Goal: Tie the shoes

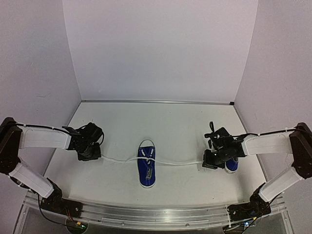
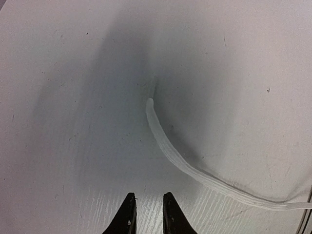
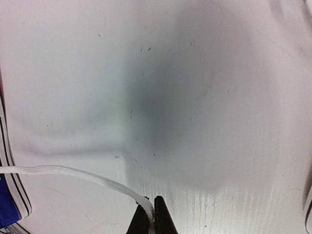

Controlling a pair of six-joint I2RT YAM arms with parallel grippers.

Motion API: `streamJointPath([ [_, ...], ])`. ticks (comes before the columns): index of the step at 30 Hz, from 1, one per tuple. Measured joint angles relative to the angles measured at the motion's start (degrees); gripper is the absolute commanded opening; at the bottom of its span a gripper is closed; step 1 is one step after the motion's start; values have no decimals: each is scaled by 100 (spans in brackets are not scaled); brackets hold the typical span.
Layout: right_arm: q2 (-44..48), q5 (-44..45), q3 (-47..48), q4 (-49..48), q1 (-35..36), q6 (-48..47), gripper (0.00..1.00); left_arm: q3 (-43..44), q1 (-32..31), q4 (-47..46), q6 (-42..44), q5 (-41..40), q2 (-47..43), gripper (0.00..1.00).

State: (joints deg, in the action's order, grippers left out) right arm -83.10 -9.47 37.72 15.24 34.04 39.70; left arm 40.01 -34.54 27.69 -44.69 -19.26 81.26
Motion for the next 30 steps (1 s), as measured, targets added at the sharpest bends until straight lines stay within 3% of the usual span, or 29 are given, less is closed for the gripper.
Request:
streamJointPath([
  [3, -299, -150, 20, -16, 0, -146, 17, 0, 0, -36, 45, 48, 15, 46],
  [4, -340, -189, 28, -25, 0, -175, 25, 0, 0, -36, 59, 64, 14, 56],
  [6, -370, -274, 60, -60, 0, -240, 60, 0, 0, -28, 119, 77, 11, 74],
  [7, -370, -307, 67, -72, 0, -247, 71, 0, -1, -25, 174, 87, 3, 83],
  [11, -176, -401, 76, -97, 1, -322, 94, 8, 0, -24, 403, 173, -167, 99],
  [22, 1789, -231, -16, 303, -2, -431, 98, 183, 0, -80, 1141, 90, -1257, 100],
  [27, 2470, 129, 41, 304, -1, -741, 98, -201, 0, -931, 1568, 48, -2391, 100],
  [30, 2463, 283, 257, 285, -1, -1017, 98, -334, 0, -1245, 1929, 153, -2492, 100],
])
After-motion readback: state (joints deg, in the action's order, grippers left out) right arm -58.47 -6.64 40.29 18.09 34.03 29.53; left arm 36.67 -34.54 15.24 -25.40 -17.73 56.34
